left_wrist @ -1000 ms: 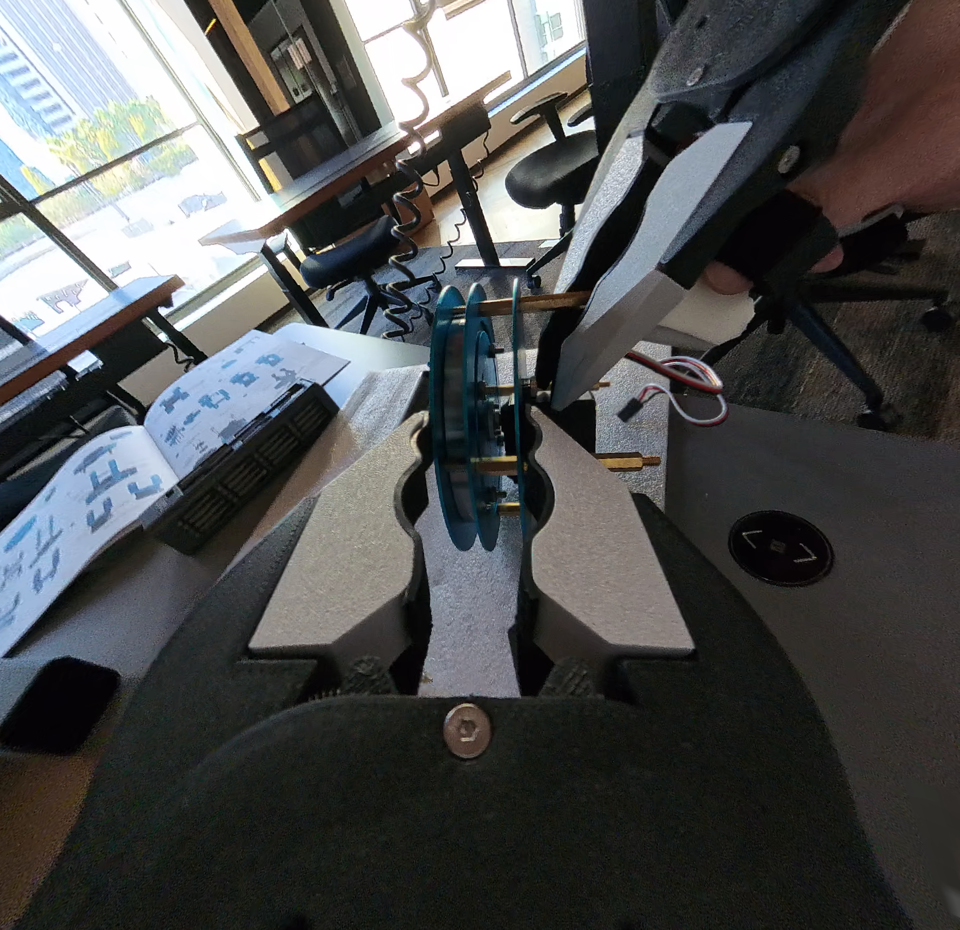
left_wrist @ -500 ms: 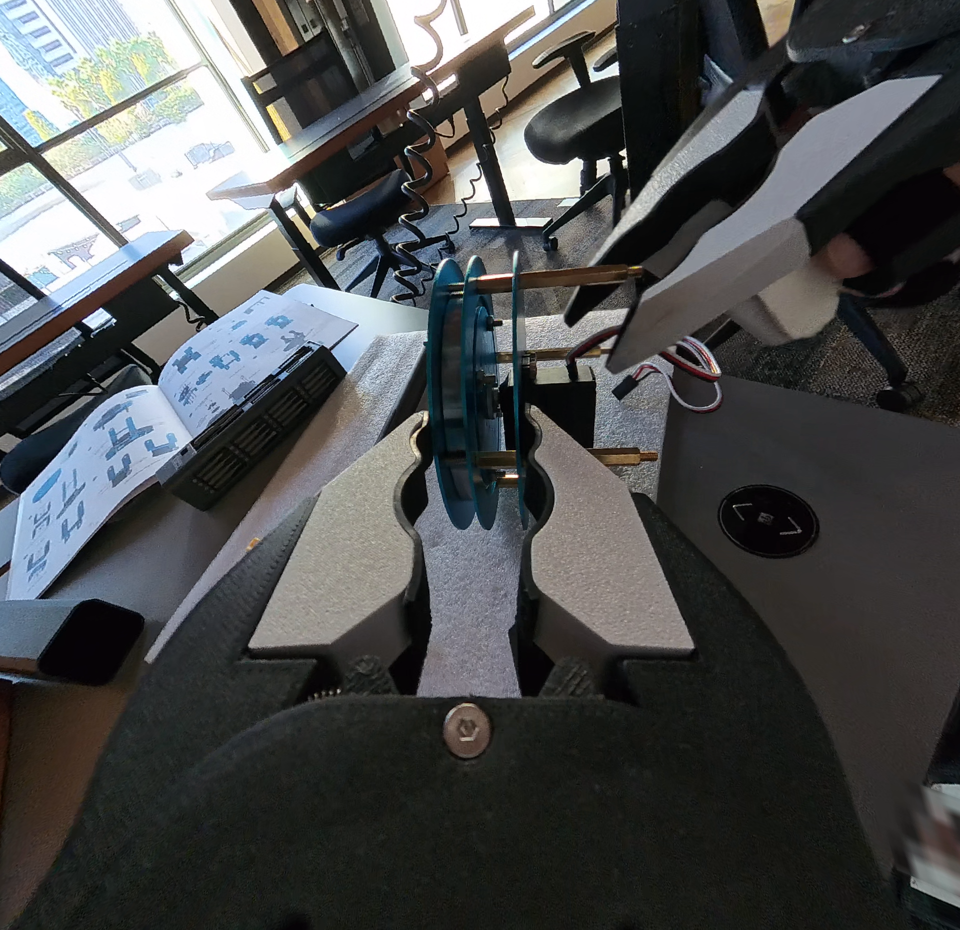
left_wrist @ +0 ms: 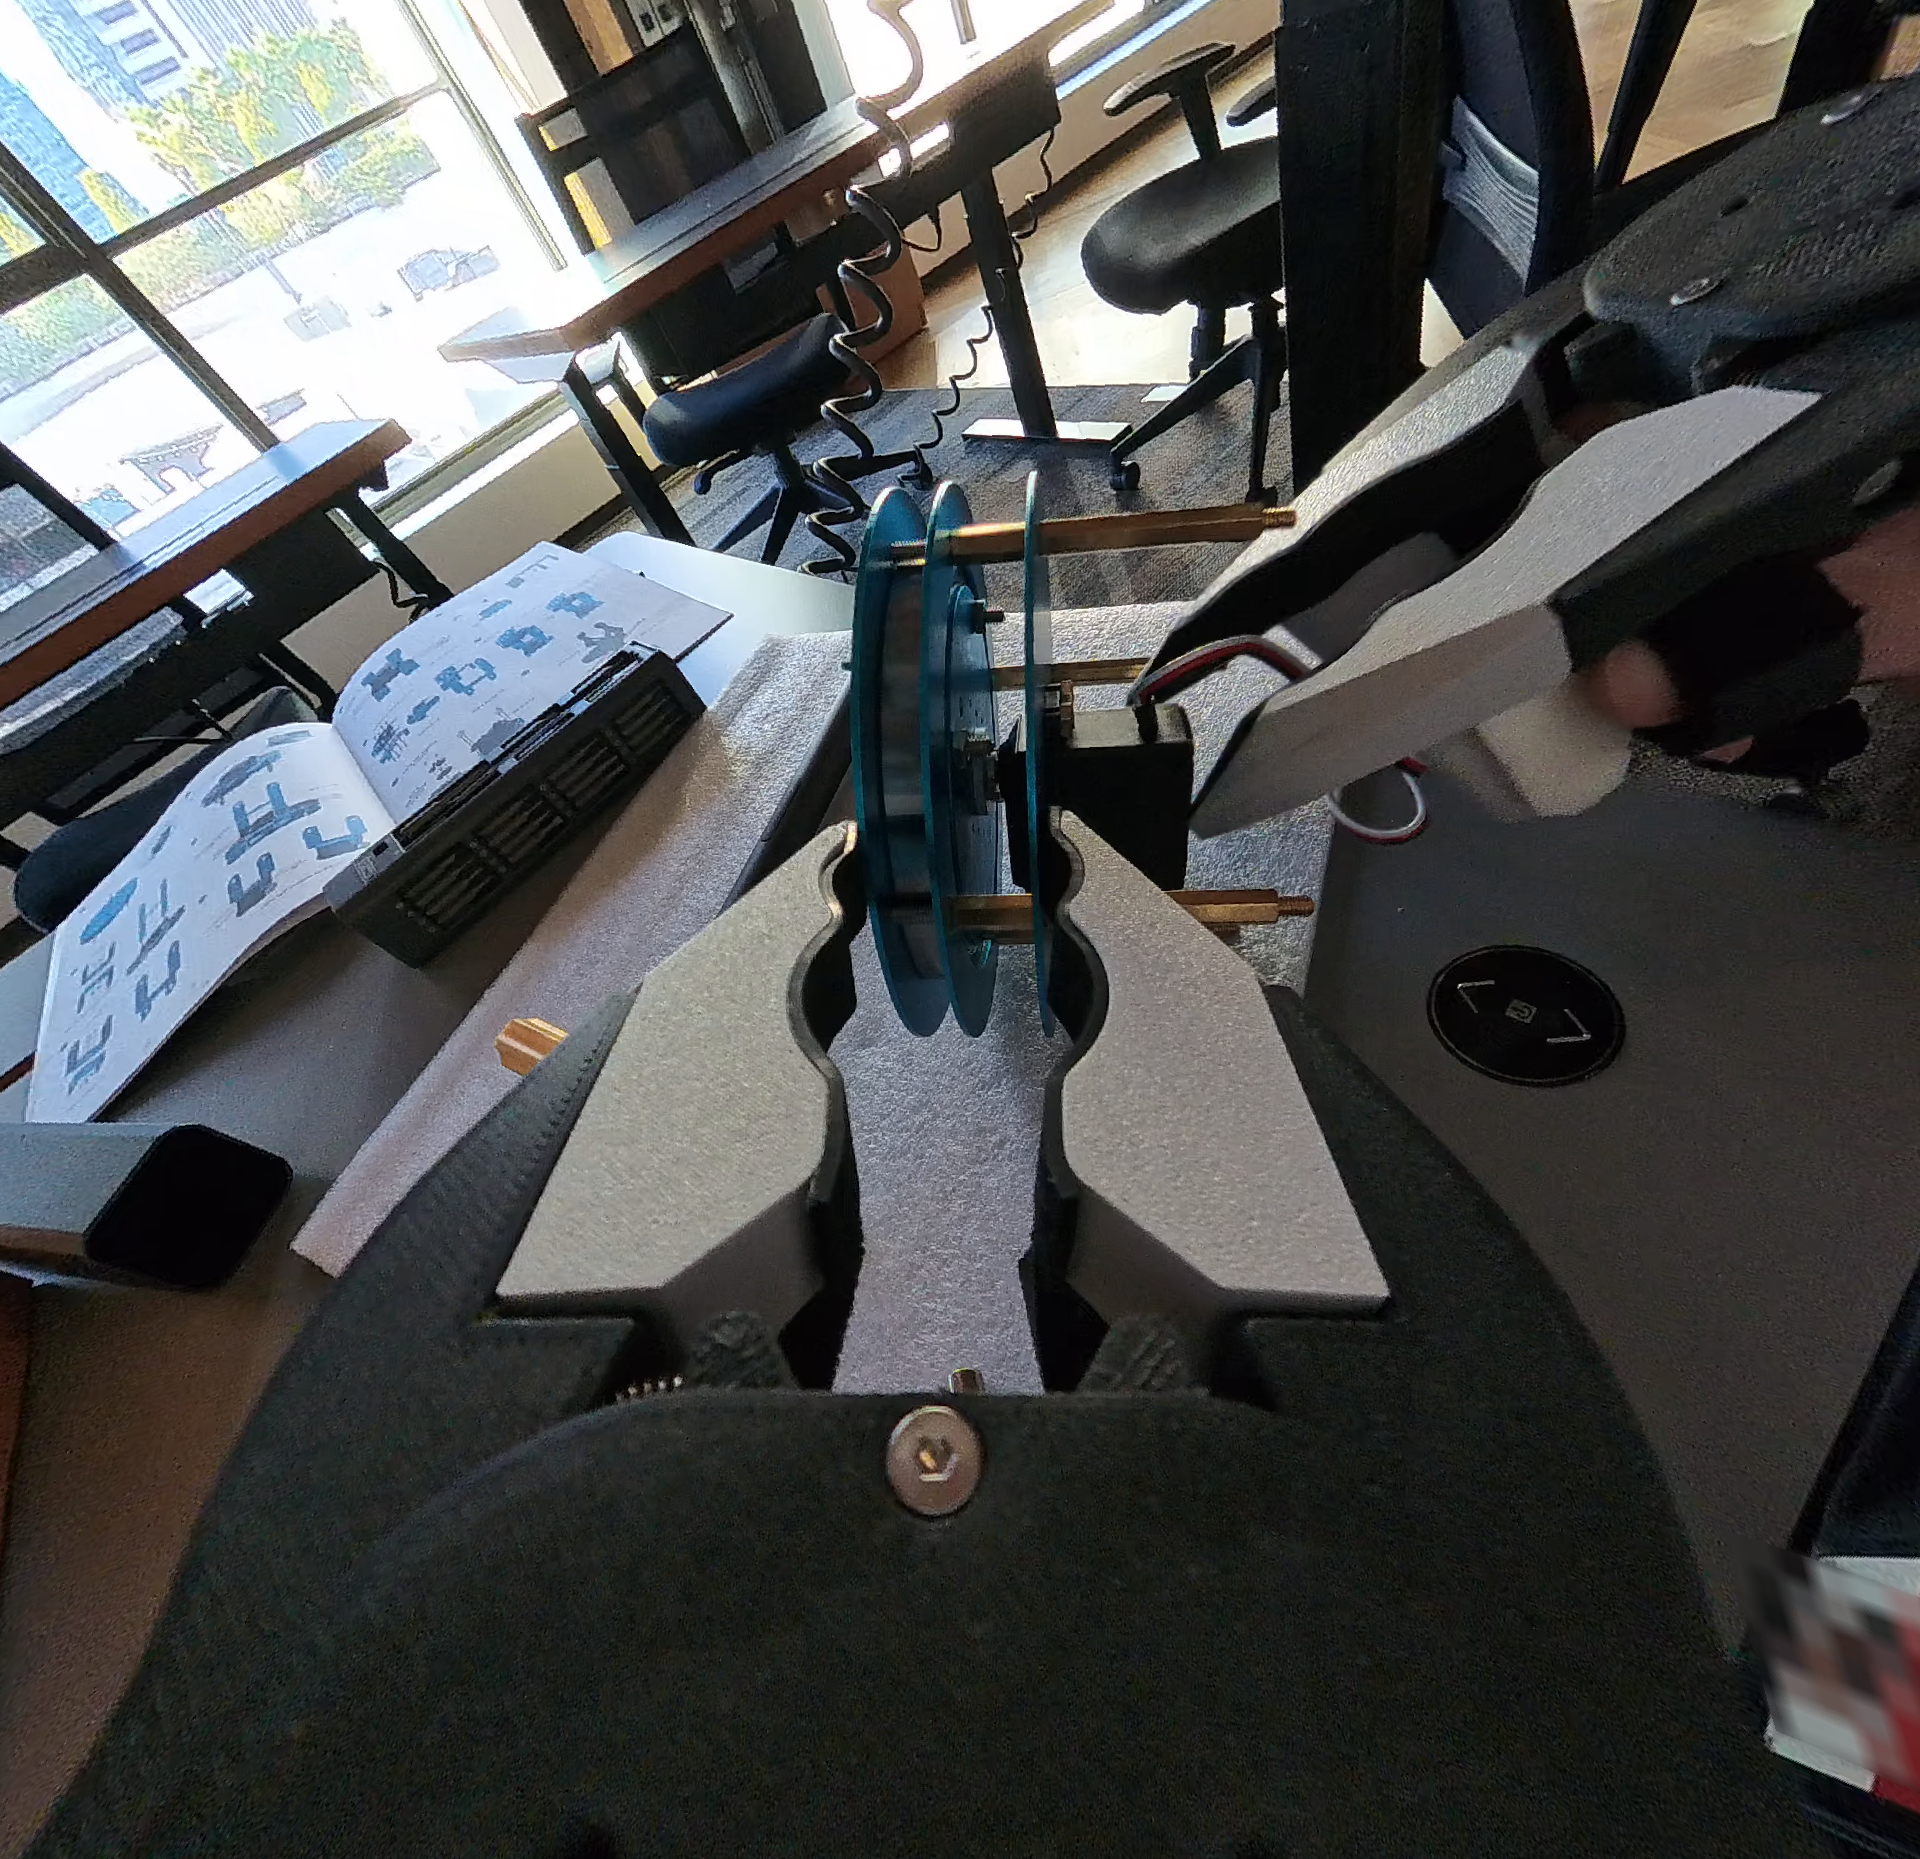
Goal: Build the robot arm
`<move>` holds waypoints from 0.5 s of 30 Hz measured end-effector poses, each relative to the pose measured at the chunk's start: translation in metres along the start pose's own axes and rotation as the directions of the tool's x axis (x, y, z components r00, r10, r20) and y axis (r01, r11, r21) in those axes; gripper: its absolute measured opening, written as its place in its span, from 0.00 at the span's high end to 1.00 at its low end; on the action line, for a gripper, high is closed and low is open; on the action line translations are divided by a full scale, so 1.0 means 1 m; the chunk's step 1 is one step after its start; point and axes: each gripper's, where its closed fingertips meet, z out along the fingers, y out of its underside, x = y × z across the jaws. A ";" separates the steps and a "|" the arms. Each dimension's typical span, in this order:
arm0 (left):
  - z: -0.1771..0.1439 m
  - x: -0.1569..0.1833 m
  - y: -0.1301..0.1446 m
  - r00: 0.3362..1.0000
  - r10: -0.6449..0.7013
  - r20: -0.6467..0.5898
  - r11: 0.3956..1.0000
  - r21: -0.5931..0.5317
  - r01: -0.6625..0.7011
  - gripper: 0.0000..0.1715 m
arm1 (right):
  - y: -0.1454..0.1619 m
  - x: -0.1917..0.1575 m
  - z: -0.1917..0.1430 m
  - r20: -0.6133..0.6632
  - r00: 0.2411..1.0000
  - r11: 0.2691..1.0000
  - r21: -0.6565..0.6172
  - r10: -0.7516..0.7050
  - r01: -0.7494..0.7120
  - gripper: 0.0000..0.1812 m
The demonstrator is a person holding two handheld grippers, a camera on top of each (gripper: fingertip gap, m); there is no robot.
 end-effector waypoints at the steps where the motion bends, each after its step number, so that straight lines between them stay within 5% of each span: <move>1: 0.000 0.000 0.000 1.000 -0.002 0.002 1.000 -0.002 0.002 0.82 | 0.001 0.000 0.003 -0.001 1.000 1.000 -0.003 0.007 -0.007 0.78; 3: 0.000 0.000 0.000 1.000 -0.003 0.007 1.000 -0.008 0.003 0.82 | 0.001 -0.001 0.005 0.007 1.000 1.000 -0.008 0.022 -0.022 0.88; 15: -0.007 0.011 -0.006 0.993 0.071 0.094 0.997 0.015 -0.073 0.81 | -0.004 -0.003 0.006 0.135 0.983 0.992 0.006 0.126 -0.129 0.88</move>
